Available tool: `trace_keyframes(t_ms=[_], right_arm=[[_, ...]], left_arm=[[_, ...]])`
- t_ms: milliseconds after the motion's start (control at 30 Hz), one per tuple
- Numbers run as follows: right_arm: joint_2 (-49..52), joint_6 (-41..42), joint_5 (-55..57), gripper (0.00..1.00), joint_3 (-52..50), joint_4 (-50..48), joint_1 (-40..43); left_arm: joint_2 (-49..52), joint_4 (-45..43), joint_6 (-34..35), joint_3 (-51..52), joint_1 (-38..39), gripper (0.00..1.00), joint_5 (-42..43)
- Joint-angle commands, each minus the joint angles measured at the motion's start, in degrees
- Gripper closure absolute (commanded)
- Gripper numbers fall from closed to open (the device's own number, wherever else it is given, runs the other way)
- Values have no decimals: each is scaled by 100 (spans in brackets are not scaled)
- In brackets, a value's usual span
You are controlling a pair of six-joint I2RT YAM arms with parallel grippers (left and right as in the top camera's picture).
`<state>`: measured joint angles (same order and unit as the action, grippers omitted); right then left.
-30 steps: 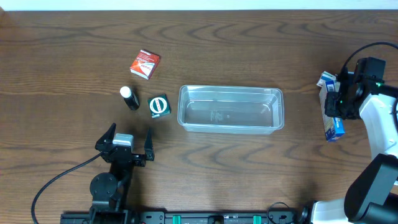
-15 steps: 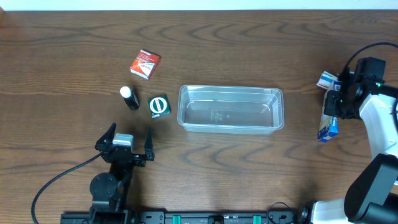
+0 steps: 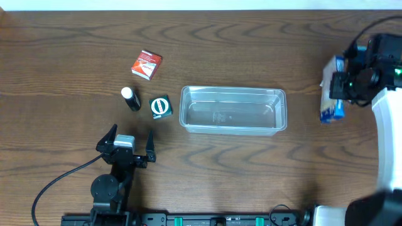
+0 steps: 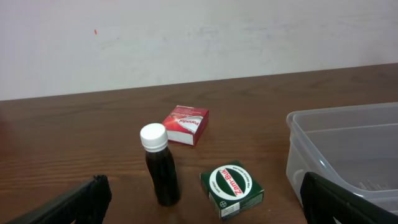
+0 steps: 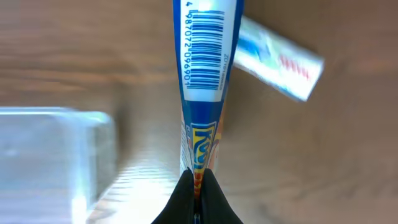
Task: Pack container
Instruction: 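Carry the blue box over the clear container and lower it inside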
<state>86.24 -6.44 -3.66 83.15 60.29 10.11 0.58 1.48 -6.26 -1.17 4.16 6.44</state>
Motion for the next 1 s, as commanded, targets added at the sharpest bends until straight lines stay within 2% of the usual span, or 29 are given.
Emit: trace_keyframes(t_ms=[0, 300, 467, 733, 967], right_arm=[[-579, -774, -267, 99, 402, 39, -575], [-1152, -3062, -284, 99, 437, 227, -2505], [-1019, -4315, -280, 99, 376, 387, -3115], [-525, -5058, -282, 99, 243, 555, -3333], [127, -5149, -330, 99, 219, 640, -3333]], left_arm=[[-31, 197, -15, 94, -24, 2, 63], [-31, 197, -15, 94, -24, 2, 63], [-31, 199, -15, 94, -24, 2, 63], [-31, 199, -15, 94, -24, 2, 63], [-31, 199, -15, 94, -24, 2, 63]])
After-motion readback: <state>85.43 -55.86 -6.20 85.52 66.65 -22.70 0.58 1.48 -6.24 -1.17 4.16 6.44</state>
